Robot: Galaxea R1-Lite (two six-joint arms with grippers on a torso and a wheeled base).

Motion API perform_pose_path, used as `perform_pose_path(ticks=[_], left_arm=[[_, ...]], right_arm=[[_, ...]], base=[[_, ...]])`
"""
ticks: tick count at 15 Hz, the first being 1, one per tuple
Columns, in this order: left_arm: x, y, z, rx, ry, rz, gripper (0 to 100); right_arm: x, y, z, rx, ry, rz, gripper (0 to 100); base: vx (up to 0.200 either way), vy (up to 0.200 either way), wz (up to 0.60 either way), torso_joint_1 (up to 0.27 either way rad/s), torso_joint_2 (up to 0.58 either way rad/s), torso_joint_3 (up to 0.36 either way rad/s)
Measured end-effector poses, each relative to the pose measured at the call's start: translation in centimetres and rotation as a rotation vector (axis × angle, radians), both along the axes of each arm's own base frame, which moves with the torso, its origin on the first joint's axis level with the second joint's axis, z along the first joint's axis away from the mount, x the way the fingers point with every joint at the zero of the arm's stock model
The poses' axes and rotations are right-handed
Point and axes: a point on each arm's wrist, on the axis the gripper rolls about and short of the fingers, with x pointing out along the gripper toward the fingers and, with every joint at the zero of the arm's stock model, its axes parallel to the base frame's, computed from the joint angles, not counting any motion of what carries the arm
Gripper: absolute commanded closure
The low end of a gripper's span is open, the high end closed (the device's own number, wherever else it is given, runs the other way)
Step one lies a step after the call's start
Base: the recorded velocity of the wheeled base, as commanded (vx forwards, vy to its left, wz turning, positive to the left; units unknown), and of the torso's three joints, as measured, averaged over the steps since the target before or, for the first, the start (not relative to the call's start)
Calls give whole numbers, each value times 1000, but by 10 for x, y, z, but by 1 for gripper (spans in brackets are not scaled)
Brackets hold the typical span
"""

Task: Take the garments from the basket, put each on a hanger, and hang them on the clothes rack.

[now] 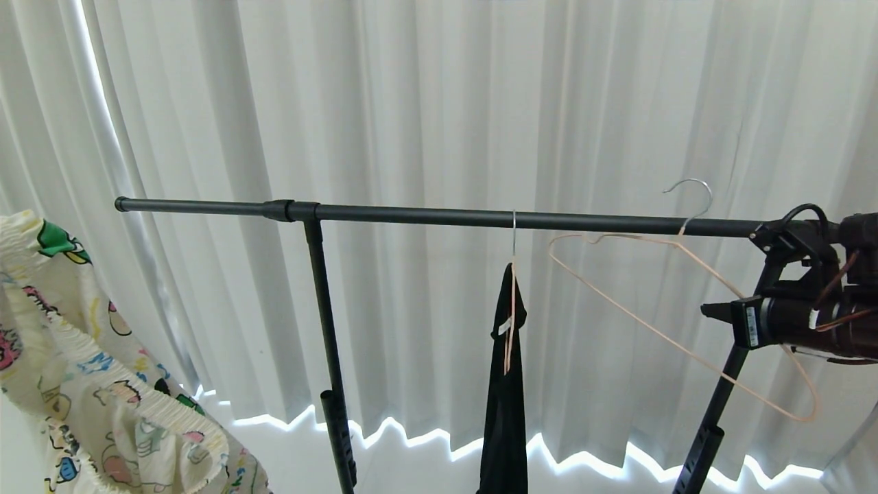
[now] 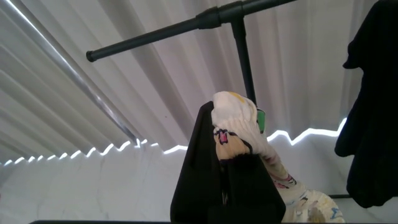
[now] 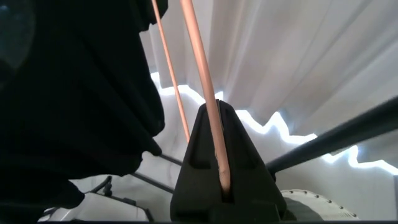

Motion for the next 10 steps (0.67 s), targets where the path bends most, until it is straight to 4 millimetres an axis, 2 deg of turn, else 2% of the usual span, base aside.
perform_pose_path(ticks=[2, 10], left_arm=[[2, -1, -2, -4, -23, 0, 100], [3, -1, -6, 0, -17, 6, 100]], right_arm=[[-14, -2, 4, -4, -20, -5, 100], [-89, -13, -11, -74, -9, -88, 100]], base=[[0, 0, 0, 0, 0, 0], [-200, 0, 0, 3, 1, 2]])
